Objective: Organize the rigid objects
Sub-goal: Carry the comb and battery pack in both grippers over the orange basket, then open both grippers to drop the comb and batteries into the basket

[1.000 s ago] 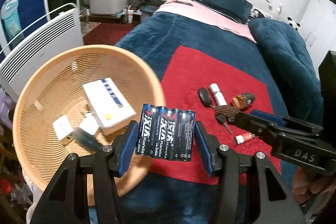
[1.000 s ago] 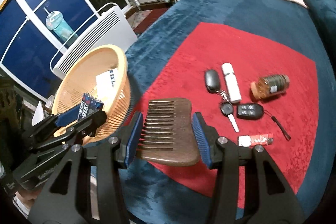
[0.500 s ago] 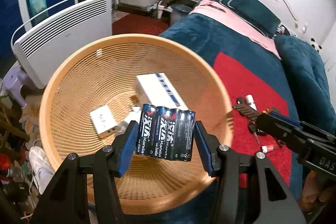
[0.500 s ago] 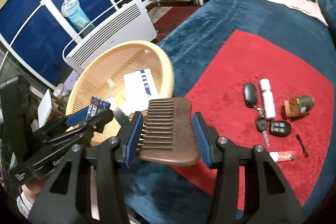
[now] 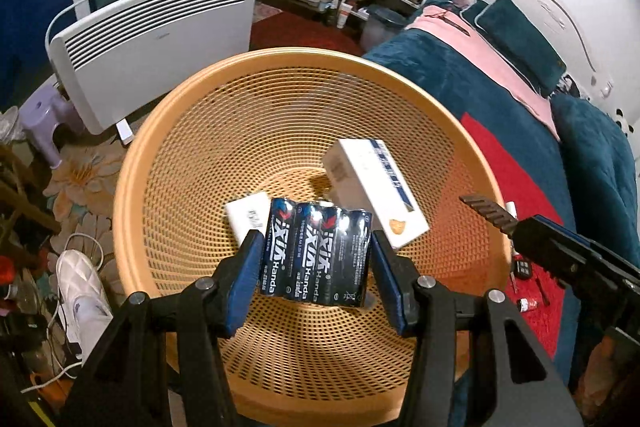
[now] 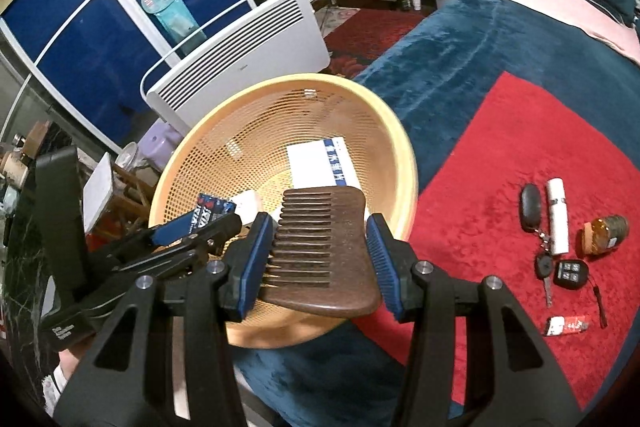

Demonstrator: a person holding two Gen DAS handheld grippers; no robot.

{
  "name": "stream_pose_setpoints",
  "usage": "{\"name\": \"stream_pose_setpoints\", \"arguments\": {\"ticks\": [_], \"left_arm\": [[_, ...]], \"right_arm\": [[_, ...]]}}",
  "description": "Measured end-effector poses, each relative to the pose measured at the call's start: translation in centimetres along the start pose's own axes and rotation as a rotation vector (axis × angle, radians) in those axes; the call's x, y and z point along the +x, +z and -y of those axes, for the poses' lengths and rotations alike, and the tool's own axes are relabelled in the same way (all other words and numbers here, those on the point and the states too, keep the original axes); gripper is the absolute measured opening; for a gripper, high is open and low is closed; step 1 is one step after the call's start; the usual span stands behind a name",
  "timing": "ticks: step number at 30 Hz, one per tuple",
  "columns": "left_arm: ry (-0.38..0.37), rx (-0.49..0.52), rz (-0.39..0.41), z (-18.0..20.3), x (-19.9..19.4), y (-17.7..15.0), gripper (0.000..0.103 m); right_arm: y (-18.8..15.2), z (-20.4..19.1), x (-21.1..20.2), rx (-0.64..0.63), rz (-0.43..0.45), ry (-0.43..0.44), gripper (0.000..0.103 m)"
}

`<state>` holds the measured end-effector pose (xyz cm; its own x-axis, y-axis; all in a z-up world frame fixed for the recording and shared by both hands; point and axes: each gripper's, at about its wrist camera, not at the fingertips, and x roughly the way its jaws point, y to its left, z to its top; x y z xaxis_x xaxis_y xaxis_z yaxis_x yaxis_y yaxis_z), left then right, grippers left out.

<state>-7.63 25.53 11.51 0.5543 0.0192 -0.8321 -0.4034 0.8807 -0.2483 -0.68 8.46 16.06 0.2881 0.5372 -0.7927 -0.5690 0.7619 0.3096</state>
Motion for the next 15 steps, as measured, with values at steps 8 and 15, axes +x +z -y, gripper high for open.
{"name": "stream_pose_setpoints", "arguments": {"ticks": [8,15], "left_arm": [[0.015,-0.054,-0.01,-1.6,0.5,0.5,0.055],[0.031,-0.088,-0.007,-3.0,0.1,0.5,0.056]], "right_arm": [[0.4,-1.7,2.0,-0.02,-0.033,0.029,0.05],[0.6,-1.9,4.0,0.022,-0.071,0.146,0.051]]}}
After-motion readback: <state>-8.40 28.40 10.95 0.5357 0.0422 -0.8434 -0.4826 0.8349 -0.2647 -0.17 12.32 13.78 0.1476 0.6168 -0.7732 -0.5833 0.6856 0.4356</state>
